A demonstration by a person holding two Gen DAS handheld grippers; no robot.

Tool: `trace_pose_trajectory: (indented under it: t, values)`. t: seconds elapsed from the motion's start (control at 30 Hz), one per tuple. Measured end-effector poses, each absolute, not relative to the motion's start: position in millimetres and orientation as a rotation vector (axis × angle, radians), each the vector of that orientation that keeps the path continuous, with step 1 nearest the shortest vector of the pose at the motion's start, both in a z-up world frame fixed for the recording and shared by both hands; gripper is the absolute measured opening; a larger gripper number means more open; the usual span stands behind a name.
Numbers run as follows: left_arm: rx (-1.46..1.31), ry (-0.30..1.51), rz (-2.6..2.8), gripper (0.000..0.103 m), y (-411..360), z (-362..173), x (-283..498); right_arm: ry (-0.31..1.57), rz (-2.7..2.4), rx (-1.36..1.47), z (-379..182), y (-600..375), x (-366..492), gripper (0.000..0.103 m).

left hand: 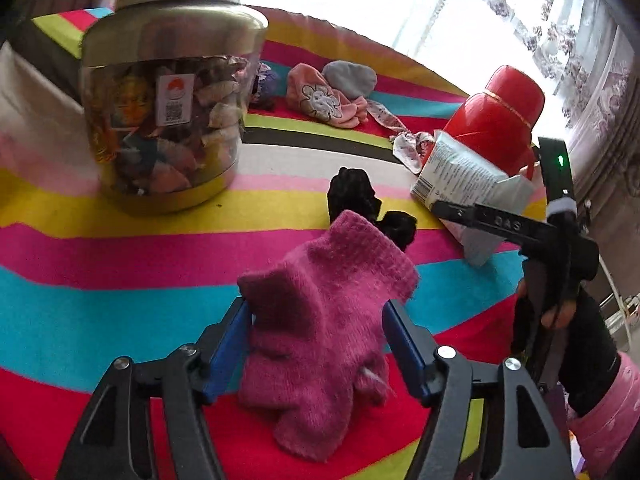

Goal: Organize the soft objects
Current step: 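Grasp the magenta knit glove with the left tool while the right tool holds the packet, then carry glove and packet into the purple-rimmed box and open both tools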

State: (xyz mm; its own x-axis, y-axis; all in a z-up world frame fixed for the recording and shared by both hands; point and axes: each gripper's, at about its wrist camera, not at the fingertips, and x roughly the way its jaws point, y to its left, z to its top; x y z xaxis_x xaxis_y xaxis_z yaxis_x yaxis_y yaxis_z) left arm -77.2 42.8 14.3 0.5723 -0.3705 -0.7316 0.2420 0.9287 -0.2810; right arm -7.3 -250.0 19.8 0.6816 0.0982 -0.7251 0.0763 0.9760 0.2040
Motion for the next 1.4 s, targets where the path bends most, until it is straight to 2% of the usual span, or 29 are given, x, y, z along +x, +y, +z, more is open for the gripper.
trace_pose_trajectory:
  t: [0.03,0.23,0.27,0.3,0.5,0.67,1.4]
  values:
    - [-0.145,0.913,-0.368,0.071,39.7,10.9,-70.8,0.817,-0.010,0.203,19.7,-247.9,-6.4,0.041]
    - [-0.056,0.896,-0.345,0.071,26.1,3.7,-63.8,0.699,0.033,0.174,41.4,-234.7,-50.9,0.041]
    - [-0.045,0.898,-0.352,0.050,24.2,3.2,-64.9,0.688,0.054,0.177,44.6,-233.9,-61.1,0.041]
    - [-0.027,0.906,-0.383,0.017,21.4,3.3,-67.9,0.679,0.080,0.181,47.8,-233.8,-74.4,0.041]
    - [-0.078,0.913,-0.387,0.017,23.5,10.1,-87.4,0.702,0.103,0.200,48.7,-241.2,-115.7,0.041]
    - [-0.097,0.871,-0.373,0.017,21.1,38.9,-103.4,0.727,0.121,0.200,46.0,-240.6,-136.6,0.041]
    - [0.145,0.790,-0.475,0.017,-78.2,87.1,-144.6,0.693,0.028,0.195,67.1,-281.9,-219.7,0.041]
